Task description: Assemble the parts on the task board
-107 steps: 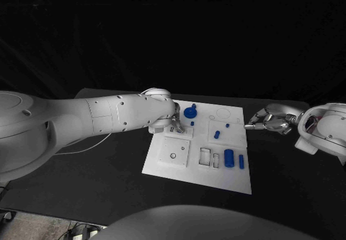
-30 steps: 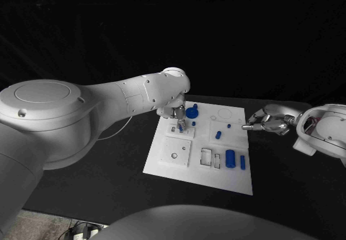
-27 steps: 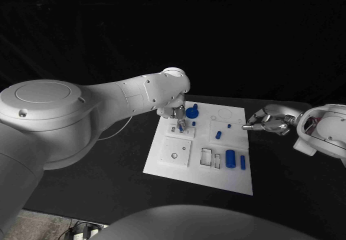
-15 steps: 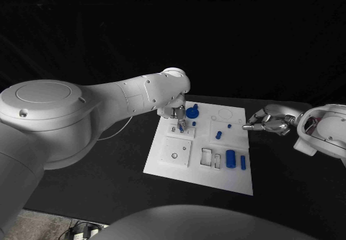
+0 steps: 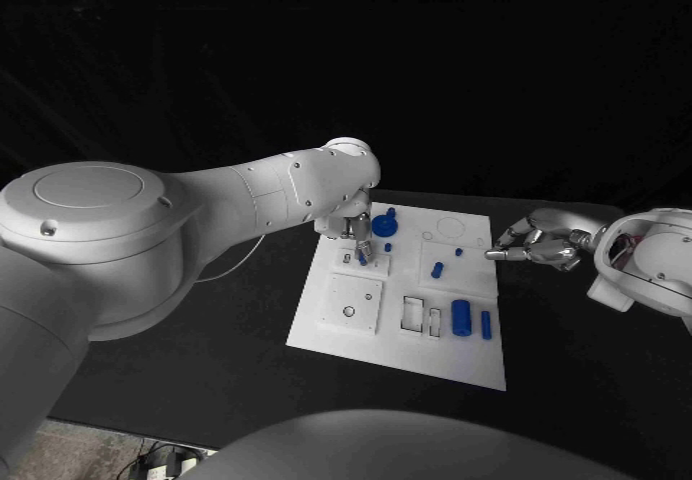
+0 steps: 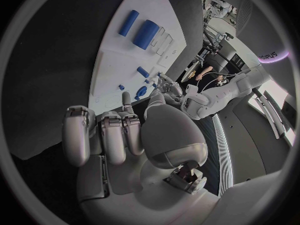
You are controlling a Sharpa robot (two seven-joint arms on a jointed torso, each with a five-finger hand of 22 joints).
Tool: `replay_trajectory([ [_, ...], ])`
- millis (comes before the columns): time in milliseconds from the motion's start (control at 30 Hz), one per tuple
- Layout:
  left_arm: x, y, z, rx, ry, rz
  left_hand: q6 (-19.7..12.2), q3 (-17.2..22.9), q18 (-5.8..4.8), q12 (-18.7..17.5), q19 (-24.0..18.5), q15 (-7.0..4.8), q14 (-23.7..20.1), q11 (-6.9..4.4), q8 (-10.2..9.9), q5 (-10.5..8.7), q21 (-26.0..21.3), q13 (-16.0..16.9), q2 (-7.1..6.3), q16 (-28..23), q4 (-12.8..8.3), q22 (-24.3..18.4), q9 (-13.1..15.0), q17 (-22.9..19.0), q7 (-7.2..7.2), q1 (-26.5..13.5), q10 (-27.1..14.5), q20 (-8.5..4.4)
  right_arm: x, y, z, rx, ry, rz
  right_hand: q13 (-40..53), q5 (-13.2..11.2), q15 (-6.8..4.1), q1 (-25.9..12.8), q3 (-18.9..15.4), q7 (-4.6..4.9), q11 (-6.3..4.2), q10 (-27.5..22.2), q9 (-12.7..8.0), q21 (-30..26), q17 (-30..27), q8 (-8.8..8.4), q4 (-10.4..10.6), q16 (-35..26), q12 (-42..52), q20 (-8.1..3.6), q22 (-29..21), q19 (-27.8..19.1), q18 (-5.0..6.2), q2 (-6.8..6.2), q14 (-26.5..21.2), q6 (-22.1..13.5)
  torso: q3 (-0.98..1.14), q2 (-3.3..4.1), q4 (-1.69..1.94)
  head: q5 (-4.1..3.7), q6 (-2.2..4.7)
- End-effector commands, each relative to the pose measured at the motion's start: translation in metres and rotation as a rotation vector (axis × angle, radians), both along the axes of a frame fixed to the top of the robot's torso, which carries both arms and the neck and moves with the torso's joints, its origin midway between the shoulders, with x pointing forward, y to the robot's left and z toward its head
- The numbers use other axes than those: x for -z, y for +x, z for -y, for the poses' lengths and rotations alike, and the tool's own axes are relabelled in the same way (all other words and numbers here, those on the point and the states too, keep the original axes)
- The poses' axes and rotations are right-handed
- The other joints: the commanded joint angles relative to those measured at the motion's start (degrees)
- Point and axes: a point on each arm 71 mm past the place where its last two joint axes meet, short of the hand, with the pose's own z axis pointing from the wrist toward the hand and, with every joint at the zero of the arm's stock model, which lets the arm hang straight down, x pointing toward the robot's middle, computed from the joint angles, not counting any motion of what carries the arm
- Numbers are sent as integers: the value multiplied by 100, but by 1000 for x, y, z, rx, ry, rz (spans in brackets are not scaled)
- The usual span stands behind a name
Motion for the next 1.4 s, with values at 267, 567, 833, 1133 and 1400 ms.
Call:
replay_trajectory([
  [267, 4, -1, -10, -55, 130, -10, 99, 869, 57, 17, 225, 25, 613, 16, 21, 20, -20, 1510, 49, 14, -846, 1197, 10, 1509, -96, -2, 606, 12, 1, -1, 0, -9, -1, -7, 1494, 34, -20, 44, -25, -2, -40, 596, -9, -28, 1506, -21, -6, 20, -20, 9, 1162, -39, 43, 2, 597, 45, 0, 0, 1, -6, -1],
  [567, 6, -2, -9, -52, 132, -14, 98, 884, 60, 17, 220, 25, 613, 18, 14, -8, -34, 1510, 51, 14, -860, 1194, 9, 1509, -94, -6, 606, 13, 1, -1, 0, -10, -1, -7, 1494, 34, -20, 44, -25, -2, -40, 596, -9, -28, 1506, -21, -6, 20, -20, 9, 1162, -39, 43, 2, 597, 45, 2, 0, 1, 3, -1],
  [833, 9, -3, -8, -53, 118, -4, 89, 930, 62, 17, 212, 37, 613, 31, -30, -248, -48, 1510, 75, 14, -888, 1190, -3, 1509, -82, -60, 606, 24, 1, -1, 0, -10, -2, -9, 1494, 33, -19, 44, -30, -1, -39, 596, -10, -37, 1506, -24, -1, 20, -20, 9, 1159, -45, 45, 2, 597, 48, 0, 1, -1, 2, -1],
  [1133, 12, -3, -7, -53, 122, 14, -81, 618, 69, 17, 197, 56, 613, 44, -279, -1005, -83, 1510, -10, 14, -699, 1181, -106, 1509, -82, -434, 606, 50, 1, -1, 0, -12, -4, -16, 1494, 31, -19, 42, -31, -1, -39, 596, -10, -38, 1506, -24, 1, 20, -20, 9, 1159, -46, 45, 3, 597, 50, 3, -3, 1, -1, -1],
  [1400, 12, -2, -9, -62, 131, 40, -235, 292, 76, 17, 185, 87, 613, 90, -377, -1287, -122, 1510, 19, 14, -538, 1170, -108, 1509, -18, -679, 606, 70, 1, -1, 1, -12, -5, -18, 1494, 30, -19, 40, -33, -1, -39, 596, -10, -39, 1506, -23, 3, 20, -20, 9, 1159, -46, 45, 3, 597, 53, 2, -3, 2, -1, -1],
])
